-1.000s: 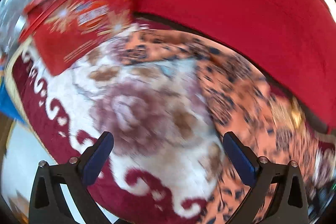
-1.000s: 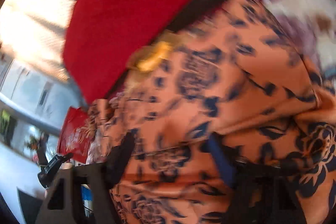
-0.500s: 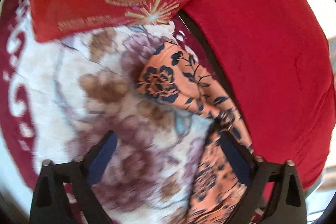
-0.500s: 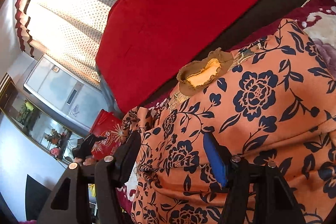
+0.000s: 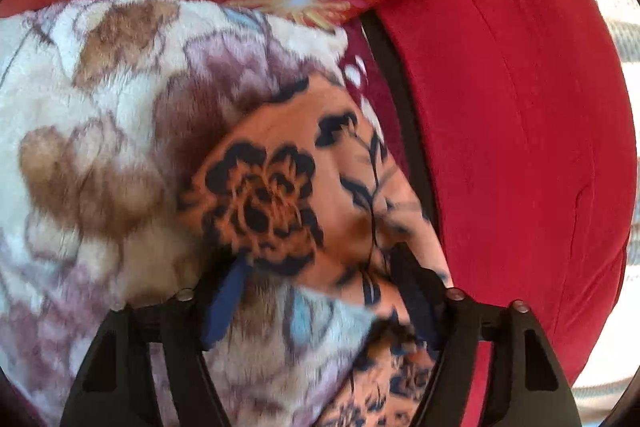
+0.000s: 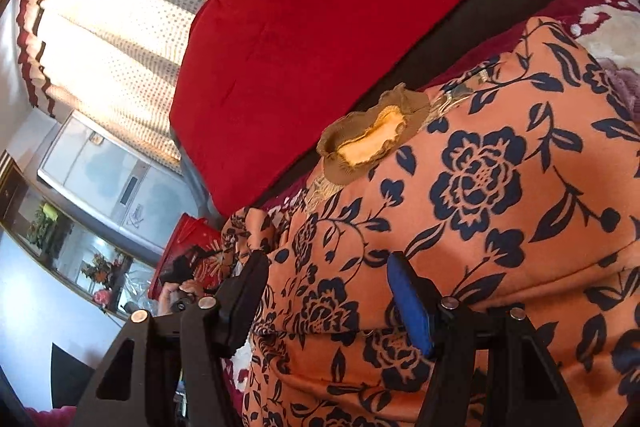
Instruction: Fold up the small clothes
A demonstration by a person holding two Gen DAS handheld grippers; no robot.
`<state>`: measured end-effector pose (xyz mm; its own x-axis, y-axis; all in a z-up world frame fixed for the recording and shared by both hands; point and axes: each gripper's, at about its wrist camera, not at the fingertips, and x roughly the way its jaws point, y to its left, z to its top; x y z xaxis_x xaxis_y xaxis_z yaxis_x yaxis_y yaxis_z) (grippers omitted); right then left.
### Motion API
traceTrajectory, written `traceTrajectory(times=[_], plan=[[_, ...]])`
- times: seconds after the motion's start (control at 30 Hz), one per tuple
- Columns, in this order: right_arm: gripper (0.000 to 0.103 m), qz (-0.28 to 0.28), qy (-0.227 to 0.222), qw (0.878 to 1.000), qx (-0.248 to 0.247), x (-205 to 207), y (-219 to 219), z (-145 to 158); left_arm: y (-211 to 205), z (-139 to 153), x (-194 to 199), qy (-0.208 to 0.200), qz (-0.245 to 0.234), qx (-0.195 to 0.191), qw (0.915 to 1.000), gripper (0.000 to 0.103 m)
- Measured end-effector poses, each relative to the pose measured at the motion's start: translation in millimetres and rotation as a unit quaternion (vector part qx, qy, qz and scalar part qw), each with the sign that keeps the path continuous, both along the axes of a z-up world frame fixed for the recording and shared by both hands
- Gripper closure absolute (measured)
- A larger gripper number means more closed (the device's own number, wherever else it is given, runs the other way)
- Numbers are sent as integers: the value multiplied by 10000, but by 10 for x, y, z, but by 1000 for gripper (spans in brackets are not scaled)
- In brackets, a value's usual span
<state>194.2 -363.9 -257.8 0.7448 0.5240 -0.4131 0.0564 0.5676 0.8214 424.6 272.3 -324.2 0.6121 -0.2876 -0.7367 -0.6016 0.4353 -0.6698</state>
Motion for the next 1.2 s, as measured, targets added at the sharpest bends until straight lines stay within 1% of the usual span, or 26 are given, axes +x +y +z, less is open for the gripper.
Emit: traceTrajectory(times=[0.03,0.07,0.13,0.2,0.27,0.33,0.43,0.53,0.57,0.63,0.67,0.73,0.8,0.83,0.87,0.93,1.0,1.07,1.13,1.2], plan=[[38,-41,2,10000,6,2,-20,-9,24,-5,4,-79,93,33,9999,46],[38,-69,6,10000,9,6,-29,-15,49,-17,5,-91,172,68,9998,52],[38,-102,17,9999,23,18,-55,-31,99,-17,5,-112,231,135,9996,84],[38,-125,29,9999,-17,23,-64,-30,129,34,5,-153,122,250,9995,96],[38,-117,4,9999,-23,17,-71,-20,119,228,-8,-352,-39,562,9978,98],[38,-165,-36,9998,-69,-13,-81,10,52,528,-41,-656,-274,911,9933,98],[38,-228,-131,9997,-25,-65,-116,60,-137,1068,-88,-1017,-751,1404,9820,98],[38,-317,-234,9992,-94,-124,-141,133,-433,1656,-185,-1375,-1289,1828,9649,98],[38,-343,-269,9990,-120,-140,-147,157,-567,1878,-224,-1512,-1489,1940,9578,98],[38,-413,-336,9985,-139,-180,-169,201,-833,2236,-277,-1697,-1831,2127,9447,98],[38,-458,-370,9982,-118,-204,-189,219,-1010,2455,-342,-1805,-2036,2237,9359,98],[38,-538,-417,9977,-59,-240,-239,245,-1294,2748,-452,-1931,-2334,2363,9233,98],[38,-666,-465,9967,-8,-308,-314,275,-1676,3046,-581,-2002,-2703,2458,9091,98],[38,-714,-476,9963,24,-327,-355,285,-1840,3158,-642,-2005,-2857,2473,9039,98],[37,-762,-483,9959,71,-353,-396,292,-1988,3194,-670,-2003,-2981,2486,8996,98],[37,-893,-486,9946,203,-416,-505,298,-2346,3318,-803,-2038,-3300,2498,8872,98],[37,-1061,-500,9924,360,-490,-633,294,-2726,3370,-943,-2044,-3636,2432,8757,98],[37,-1218,-520,9900,483,-557,-760,282,-3067,3329,-1037,-1991,-3952,2362,8651,98],[37,-1408,-553,9864,645,-645,-923,252,-3456,3233,-1137,-1924,-4304,2297,8515,98],[37,-1568,-549,9822,874,-726,-1063,206,-3870,3076,-1238,-1844,-4676,2205,8359,98]])
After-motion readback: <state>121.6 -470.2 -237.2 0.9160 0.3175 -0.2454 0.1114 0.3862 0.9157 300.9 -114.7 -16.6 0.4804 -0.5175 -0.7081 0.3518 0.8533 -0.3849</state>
